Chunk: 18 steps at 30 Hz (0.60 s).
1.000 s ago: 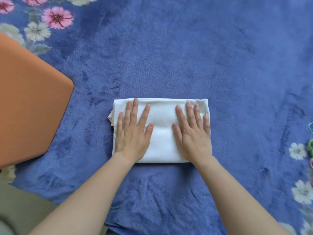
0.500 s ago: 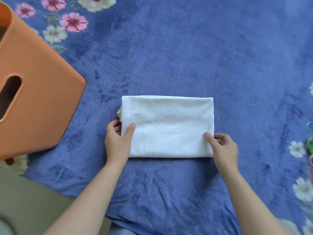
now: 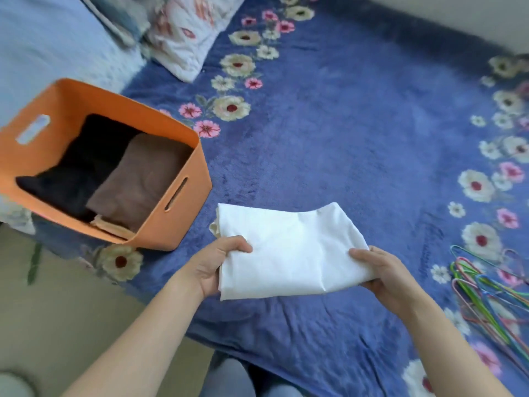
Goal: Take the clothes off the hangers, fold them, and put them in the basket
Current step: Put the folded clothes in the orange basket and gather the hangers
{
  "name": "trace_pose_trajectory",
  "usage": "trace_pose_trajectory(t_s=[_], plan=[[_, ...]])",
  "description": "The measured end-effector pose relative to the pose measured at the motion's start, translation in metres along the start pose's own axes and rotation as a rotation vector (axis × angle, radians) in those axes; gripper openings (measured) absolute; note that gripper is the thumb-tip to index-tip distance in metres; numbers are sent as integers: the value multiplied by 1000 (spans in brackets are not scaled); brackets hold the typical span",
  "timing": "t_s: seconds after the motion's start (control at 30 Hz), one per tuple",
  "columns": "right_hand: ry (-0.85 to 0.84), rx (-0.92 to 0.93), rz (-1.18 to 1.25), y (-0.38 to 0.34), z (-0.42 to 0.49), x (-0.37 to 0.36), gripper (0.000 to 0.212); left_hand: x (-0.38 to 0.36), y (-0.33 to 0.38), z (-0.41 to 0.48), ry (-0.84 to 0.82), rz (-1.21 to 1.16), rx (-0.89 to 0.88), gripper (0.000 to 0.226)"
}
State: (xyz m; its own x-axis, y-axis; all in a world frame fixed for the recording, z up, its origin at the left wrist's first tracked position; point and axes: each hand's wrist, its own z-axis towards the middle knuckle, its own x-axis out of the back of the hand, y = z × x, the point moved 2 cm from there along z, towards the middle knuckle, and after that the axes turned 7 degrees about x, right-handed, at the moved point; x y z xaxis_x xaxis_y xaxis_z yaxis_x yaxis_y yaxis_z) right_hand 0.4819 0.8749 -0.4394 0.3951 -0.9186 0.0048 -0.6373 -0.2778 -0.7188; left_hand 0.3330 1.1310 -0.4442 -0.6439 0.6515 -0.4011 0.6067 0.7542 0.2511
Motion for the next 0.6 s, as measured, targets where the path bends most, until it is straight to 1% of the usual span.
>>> trace_pose_trajectory(t_s=[0.07,0.13,0.17,0.23,0.27,0.3,0.33,0.37,0.4,0.47,0.5,0.53,0.6], plan=[[-64,71,15,-36,-33,-17,12,-2,10,-52,-30,-24,-79,64],[-134,141,43,-76,-58,-40,7,-1,25,-98,-71,-48,-173,68],[-149,176,103,-89,-64,-47,9,-2,32,-110,-101,-58,-220,67],[-177,263,343,-112,-79,-78,21,5,47,-148,-159,-101,-335,61],[-197,290,537,-116,-86,-95,28,7,52,-161,-191,-142,-372,61],[-257,299,741,-116,-90,-118,39,13,57,-171,-217,-181,-405,62],[-338,273,922,-113,-95,-145,54,19,61,-177,-231,-220,-421,64],[-381,235,987,-108,-98,-172,65,27,63,-178,-227,-247,-420,64],[-387,201,977,-104,-99,-202,67,37,67,-179,-208,-257,-408,64],[-320,136,894,-101,-89,-257,56,64,78,-176,-154,-264,-366,63],[-282,110,851,-101,-83,-271,50,74,80,-174,-117,-276,-339,64],[-260,80,816,-102,-70,-303,45,102,94,-173,-81,-288,-315,62],[-208,34,771,-104,-49,-341,39,142,113,-172,5,-307,-278,51]])
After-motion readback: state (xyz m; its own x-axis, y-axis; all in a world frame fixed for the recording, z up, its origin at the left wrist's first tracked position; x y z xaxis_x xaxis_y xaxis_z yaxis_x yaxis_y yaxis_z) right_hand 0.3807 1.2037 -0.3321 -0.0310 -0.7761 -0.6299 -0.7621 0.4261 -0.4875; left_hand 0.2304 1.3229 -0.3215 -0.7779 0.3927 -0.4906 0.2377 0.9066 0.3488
